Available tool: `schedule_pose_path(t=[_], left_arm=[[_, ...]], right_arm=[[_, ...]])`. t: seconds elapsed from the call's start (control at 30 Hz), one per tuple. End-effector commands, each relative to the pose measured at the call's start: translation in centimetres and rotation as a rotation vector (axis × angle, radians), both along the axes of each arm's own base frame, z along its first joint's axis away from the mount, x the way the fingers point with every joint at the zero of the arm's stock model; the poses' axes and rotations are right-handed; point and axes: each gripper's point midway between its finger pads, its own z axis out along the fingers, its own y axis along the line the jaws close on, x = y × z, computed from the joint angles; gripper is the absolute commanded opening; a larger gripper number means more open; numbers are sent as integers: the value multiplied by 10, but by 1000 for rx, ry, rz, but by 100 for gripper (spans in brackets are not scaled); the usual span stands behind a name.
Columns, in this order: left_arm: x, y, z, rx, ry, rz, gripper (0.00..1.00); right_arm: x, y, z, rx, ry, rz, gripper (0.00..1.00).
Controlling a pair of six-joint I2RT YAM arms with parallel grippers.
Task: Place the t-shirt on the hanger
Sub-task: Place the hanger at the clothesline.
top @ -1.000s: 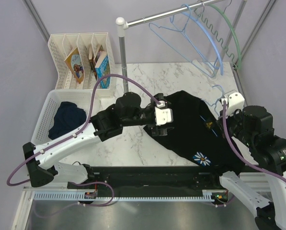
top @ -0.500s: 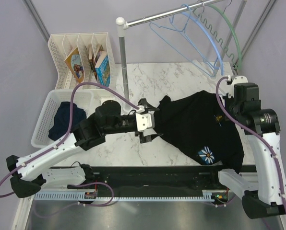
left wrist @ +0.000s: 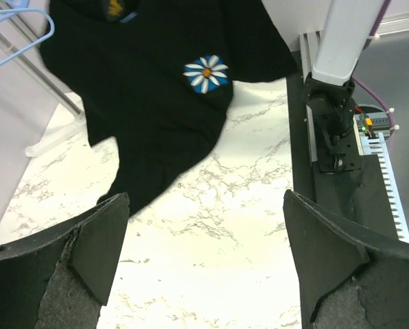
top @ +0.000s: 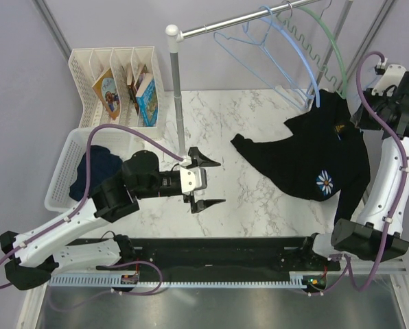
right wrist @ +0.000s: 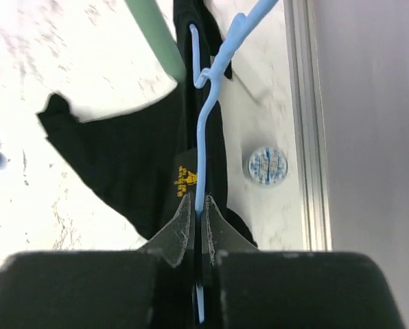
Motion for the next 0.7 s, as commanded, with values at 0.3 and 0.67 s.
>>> schedule_pose_path(t=[0.3, 0.67], left_arm=[[-9, -2, -6, -4, 61, -35, 99], [-11, -4, -15, 15, 87, -43, 99]], right_arm=[[58, 4, 105, -338, -327, 439, 0], [118, -8, 157, -431, -531, 439, 0]])
